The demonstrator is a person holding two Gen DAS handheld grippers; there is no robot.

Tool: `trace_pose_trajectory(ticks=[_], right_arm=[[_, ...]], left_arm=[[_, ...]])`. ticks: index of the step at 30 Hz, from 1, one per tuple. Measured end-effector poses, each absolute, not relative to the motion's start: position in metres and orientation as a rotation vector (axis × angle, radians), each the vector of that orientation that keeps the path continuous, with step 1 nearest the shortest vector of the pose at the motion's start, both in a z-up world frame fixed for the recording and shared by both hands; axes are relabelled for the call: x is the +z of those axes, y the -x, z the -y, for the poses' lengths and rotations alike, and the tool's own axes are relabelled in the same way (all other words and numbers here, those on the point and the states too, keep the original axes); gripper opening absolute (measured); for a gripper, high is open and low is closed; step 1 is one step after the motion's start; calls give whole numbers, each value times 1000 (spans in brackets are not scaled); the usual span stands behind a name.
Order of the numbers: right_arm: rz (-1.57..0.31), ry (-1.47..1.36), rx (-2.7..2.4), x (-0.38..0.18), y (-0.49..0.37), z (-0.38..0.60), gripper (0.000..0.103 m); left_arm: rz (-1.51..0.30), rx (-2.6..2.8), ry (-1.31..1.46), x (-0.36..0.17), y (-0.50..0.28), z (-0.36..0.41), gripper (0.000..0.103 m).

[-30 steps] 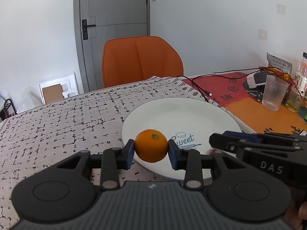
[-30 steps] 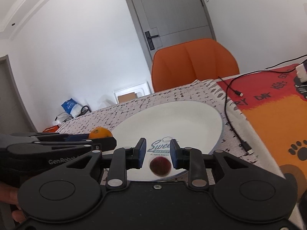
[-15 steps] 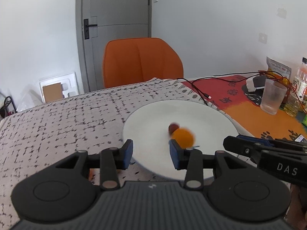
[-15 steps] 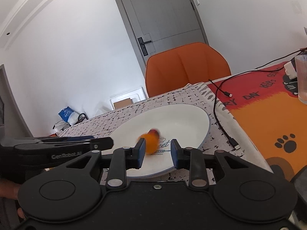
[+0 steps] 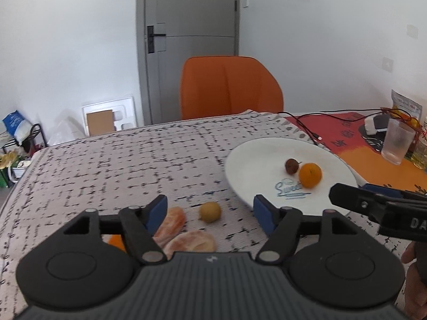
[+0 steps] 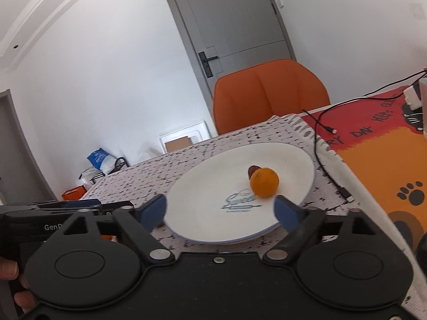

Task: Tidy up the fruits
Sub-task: 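Withdraw both grippers from the plate back toward the remaining fruits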

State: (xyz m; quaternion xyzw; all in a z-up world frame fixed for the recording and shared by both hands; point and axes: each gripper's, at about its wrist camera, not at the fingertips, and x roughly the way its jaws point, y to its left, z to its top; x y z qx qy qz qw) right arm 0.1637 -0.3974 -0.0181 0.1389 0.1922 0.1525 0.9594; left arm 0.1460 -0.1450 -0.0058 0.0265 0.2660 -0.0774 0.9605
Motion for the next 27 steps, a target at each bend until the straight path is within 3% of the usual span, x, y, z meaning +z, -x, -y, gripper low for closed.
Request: trace_pose_trajectory(ticks=[2,17,27], right_arm=[[-384,-277,322,-16,-161,392,98],[-430,-271,377,-15,-159,369,102],[-456,-242,414,-13,-150,346,103]], left_arm=[[-536,-138,-48,-3,-143,138,78],[-547,-38,19,4,-123,77,79],[-544,-42,34,0,-107,57,93]])
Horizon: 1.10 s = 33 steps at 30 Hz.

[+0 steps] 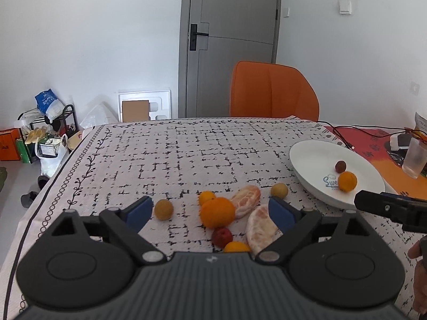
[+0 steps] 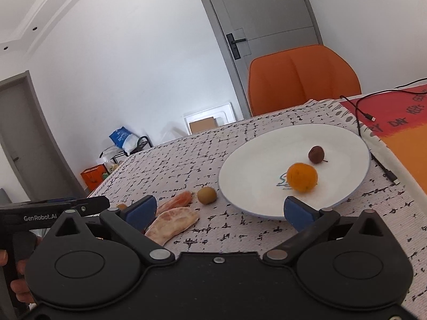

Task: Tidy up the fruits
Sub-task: 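Withdraw both grippers from the plate back toward the remaining fruits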

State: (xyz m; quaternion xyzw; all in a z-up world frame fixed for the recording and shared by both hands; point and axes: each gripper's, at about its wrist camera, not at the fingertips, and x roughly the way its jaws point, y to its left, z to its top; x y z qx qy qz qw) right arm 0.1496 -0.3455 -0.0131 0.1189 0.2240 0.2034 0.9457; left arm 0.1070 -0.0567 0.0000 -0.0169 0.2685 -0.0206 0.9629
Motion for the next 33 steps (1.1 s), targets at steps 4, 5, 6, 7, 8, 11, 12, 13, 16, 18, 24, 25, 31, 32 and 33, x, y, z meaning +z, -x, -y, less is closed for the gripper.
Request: trace_pose_trajectory(ticks=[4,5,6,7,8,11,12,13,16,18,24,25,31,32,33], right_arm=[[-466,-242,413,-14,-149,343,103],[-469,-241,411,-14,-148,342,103],[-473,-240,411,-14,-148,341,103],[-477,-240,413,-15,-147,340,103],[-481,-240,417,-15,-146,339,103],[-494,-232,435,-16,-144,335,103],[-496,-227,444,-16,-143,333,103],[-497,-224,450,-16,-142,331,103],[-506,-206,475,-18,-139,324,103],[-518,-192,485,-21,-139,318,103],[-524,-173,490,-25,-140,308,103],[-526,-168,489,-26,-140,307,103],[-530,-149,496,-29,-141,302,101],[-529,-149,496,-29,-141,301,101],[-531,-149,495,-29,-142,301,101]], left_arm=[[-544,-28,41,-3,-102,49,93],[-544,-23,48,-5,-100,46,93],[-546,-19,53,-6,-99,43,93],[-548,-16,57,-6,-98,40,93],[-548,-12,61,-7,-96,37,93],[-551,4,70,-9,-93,28,93],[-551,10,74,-9,-92,25,93],[-551,14,78,-10,-91,23,93],[-557,16,94,-13,-88,17,93],[-566,17,100,-16,-88,15,93],[-566,-11,125,-23,-87,12,93],[-564,-17,127,-24,-87,13,93],[-574,-41,146,-32,-89,18,89],[-576,-43,145,-33,-89,20,87],[-578,-47,147,-33,-89,21,86]])
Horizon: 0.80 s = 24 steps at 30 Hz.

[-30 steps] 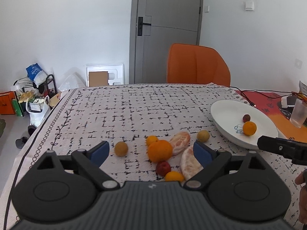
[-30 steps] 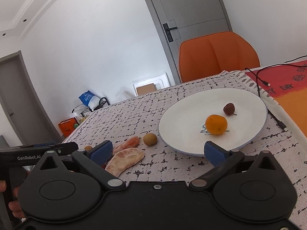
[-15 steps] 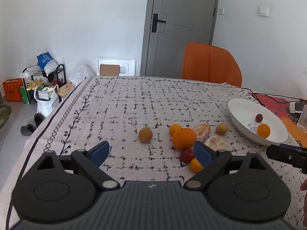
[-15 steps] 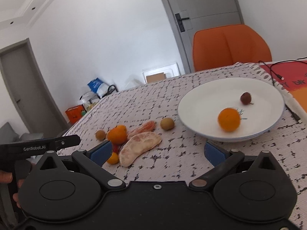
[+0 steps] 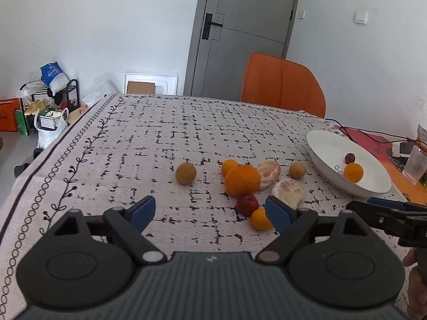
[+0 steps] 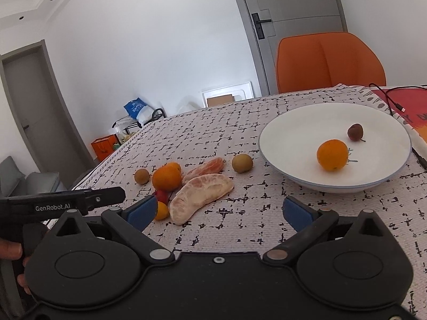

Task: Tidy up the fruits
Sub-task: 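Withdraw both grippers from the plate back toward the remaining fruits, then grasp the small mandarin with the left gripper while the right gripper grasps the pomelo segment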

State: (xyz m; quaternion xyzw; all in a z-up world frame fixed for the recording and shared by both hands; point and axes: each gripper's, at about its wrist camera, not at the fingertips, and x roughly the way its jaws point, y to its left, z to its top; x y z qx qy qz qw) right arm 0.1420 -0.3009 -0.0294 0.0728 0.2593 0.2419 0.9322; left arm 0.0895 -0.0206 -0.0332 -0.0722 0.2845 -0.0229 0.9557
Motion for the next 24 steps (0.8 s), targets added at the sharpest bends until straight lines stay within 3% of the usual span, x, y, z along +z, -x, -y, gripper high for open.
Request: trace_pose_trajectory(ticks=[11,17,19,22,24], right_arm=[[-547,-153,495,-35,-149,300,95],[-557,-160,489,-37,-153,302,95],[-559,-160,490,-37,-154,301,95],[-556,-157,492,-37,-156,300,94],[-558,-156,492,-38,-158,298,91]], left_arm=[[-603,-109,182,-43,-99,37,59],[-613,-138,197,-47,-108,46,52],[-626,-148,200,-51,-110,49,45],[-653,-169,216,-58,-115,51,24],[-647,-162,207,-59,-114,52,22]])
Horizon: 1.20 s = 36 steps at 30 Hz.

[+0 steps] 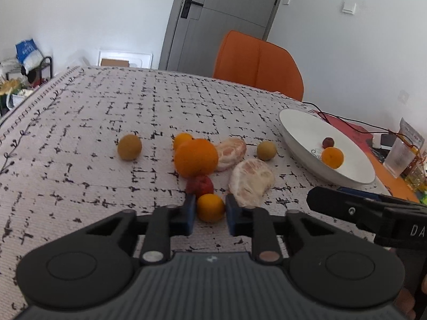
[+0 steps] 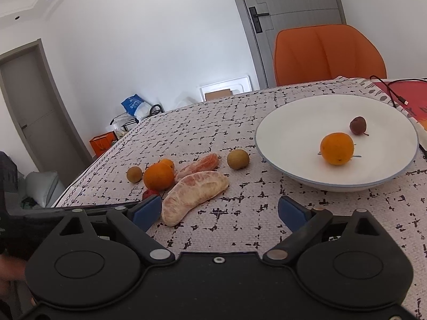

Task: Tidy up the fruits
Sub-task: 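Grasp the small mandarin with the left gripper while the right gripper grasps the pomelo segment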

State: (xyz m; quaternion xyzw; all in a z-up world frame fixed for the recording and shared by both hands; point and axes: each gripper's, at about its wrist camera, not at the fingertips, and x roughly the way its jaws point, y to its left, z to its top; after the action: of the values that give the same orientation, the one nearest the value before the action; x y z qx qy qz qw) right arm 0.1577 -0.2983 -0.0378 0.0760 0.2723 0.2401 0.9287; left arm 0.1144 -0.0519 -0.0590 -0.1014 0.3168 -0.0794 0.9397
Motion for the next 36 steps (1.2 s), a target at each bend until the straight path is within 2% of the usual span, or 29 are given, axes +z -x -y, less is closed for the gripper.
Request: trace_pose_trajectory(ticks=[6,9,25,31,33,36], right_arm=[[-574,-145,510,-39,-161,288,86],[-604,-143,520,-43,-166,279,79],[-622,-46,516,-49,-185,228,73],[-605,27,473,-49,-183,225,52],[-612,7,479,-48,-182,232,41],[-618,-2,472,-46,-180,240,34]], left_arm=[[-629,-138,219,-53,-110,42,22],[-618,-120,226,-49,-107,33,22],[-594,-39,275,-45,-99,-7,22],[-601,-28,287,-47,-98,-13,22],[-600,-28,287,-47,-99,-13,22],[-597,-33,286,-46,-98,-11,22]])
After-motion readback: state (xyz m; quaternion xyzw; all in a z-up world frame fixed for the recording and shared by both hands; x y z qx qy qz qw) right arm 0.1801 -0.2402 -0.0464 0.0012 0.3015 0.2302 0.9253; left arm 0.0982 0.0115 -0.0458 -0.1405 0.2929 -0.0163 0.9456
